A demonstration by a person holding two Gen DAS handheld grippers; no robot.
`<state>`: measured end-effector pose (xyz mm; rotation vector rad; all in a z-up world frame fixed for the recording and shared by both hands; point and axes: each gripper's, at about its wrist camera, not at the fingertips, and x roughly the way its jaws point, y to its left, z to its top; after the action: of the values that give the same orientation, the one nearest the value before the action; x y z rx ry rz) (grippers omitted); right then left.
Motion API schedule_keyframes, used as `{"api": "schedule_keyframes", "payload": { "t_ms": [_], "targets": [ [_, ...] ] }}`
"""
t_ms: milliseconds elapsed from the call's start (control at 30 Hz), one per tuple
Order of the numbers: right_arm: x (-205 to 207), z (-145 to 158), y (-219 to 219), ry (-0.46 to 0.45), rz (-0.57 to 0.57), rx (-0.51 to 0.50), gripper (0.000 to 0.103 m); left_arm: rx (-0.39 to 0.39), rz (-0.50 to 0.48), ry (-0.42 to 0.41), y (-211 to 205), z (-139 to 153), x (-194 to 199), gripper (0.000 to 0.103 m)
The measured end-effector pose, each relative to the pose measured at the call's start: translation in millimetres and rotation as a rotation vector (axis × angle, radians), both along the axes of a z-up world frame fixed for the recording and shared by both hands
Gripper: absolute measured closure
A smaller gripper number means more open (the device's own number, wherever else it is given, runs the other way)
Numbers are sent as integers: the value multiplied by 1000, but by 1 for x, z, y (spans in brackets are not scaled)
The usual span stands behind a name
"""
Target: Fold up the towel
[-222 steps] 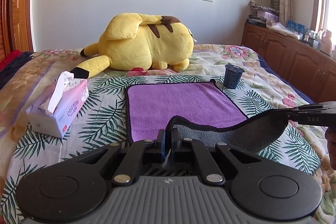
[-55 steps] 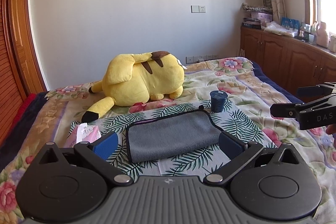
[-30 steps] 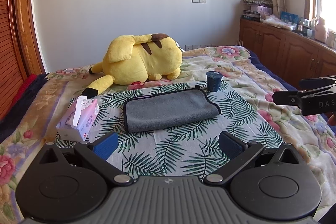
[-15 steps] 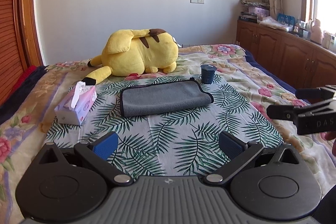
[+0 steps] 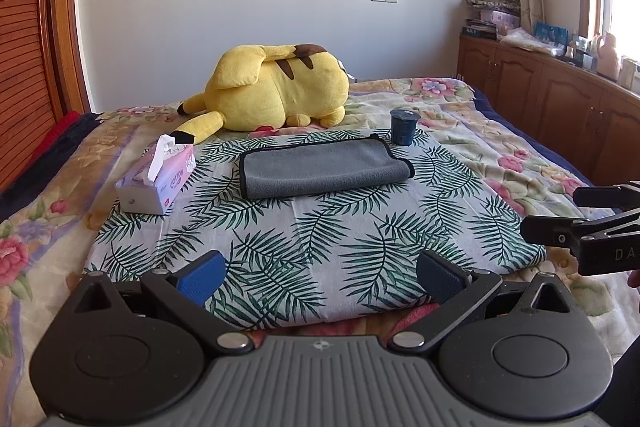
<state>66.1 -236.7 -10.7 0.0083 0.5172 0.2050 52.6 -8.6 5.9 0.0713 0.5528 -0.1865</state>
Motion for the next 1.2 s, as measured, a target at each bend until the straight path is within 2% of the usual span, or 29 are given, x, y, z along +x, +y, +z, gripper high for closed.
{"api": "schedule_keyframes", "payload": {
  "t_ms": [400, 567, 1000, 1200],
  "targets": [
    [-10, -11, 1, -15, -4, -3, 0, 18, 22, -17, 1, -20, -11, 16],
    [-9, -17, -1, -22, -16, 16, 0, 26, 46, -51, 2, -25, -14, 16],
    [-11, -17, -9, -61, -52, 59, 0, 31, 81, -121, 6, -20, -19, 16],
    [-13, -16, -9, -84, -62, 49, 0, 33, 90, -151, 7, -17, -22, 16]
  ]
}}
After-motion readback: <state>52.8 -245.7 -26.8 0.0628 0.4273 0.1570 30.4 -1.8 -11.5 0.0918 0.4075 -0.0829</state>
